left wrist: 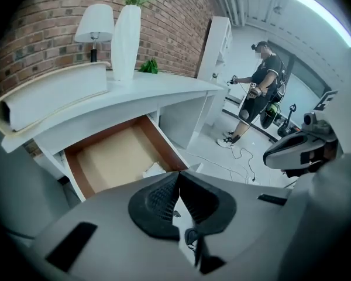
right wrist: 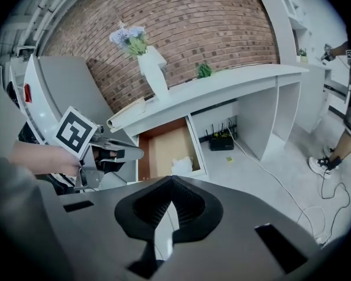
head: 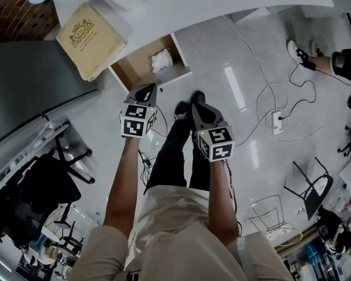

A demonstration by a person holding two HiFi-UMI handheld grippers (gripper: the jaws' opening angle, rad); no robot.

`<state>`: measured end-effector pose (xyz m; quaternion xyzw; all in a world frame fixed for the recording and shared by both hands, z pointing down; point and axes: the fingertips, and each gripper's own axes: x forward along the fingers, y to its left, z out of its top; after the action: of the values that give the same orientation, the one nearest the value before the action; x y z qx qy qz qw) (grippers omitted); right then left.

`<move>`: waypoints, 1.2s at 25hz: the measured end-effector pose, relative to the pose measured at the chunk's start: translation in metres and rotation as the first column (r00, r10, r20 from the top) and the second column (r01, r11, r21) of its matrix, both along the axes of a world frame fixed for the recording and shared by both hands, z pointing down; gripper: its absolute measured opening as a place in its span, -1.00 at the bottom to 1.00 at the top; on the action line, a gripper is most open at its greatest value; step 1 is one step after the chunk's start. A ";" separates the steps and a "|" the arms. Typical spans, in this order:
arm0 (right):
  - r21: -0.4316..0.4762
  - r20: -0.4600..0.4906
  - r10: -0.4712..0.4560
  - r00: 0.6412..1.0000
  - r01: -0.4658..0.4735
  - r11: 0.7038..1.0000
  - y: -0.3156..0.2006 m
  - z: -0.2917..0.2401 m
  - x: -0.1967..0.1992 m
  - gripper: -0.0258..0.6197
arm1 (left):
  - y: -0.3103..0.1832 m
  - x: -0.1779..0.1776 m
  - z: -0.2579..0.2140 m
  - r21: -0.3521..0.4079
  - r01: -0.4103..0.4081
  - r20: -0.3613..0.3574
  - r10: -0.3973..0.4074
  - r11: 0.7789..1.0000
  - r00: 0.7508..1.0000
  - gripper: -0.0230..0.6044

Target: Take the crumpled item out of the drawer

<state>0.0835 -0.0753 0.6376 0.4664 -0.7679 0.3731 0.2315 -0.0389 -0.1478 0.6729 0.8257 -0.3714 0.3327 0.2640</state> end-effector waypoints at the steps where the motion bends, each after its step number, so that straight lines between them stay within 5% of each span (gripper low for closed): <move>1: -0.003 0.000 -0.010 1.000 0.010 1.000 -0.001 0.003 0.000 -0.84 | -0.002 0.002 0.005 -0.007 -0.016 0.007 0.017 1.000 1.000 -0.87; 12: -0.010 -0.008 -0.106 0.994 0.106 0.994 -0.013 0.035 0.000 -0.84 | -0.047 0.017 0.058 -0.029 -0.091 0.089 0.094 0.995 0.992 -0.87; 23: -0.053 0.030 -0.018 0.999 0.019 0.998 -0.013 0.057 0.004 -0.84 | -0.068 0.023 0.129 -0.103 -0.217 0.217 0.235 0.971 0.947 -0.87; 30: -0.076 0.064 0.083 0.994 -0.078 0.994 -0.035 0.066 0.001 -0.84 | -0.074 0.028 0.164 -0.162 -0.253 0.229 0.285 0.954 0.931 -0.86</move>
<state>0.0841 -0.1100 0.7035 0.4752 -0.7418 0.4255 0.2071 -0.0107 -0.2219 0.8373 0.8014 -0.2625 0.4904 0.2201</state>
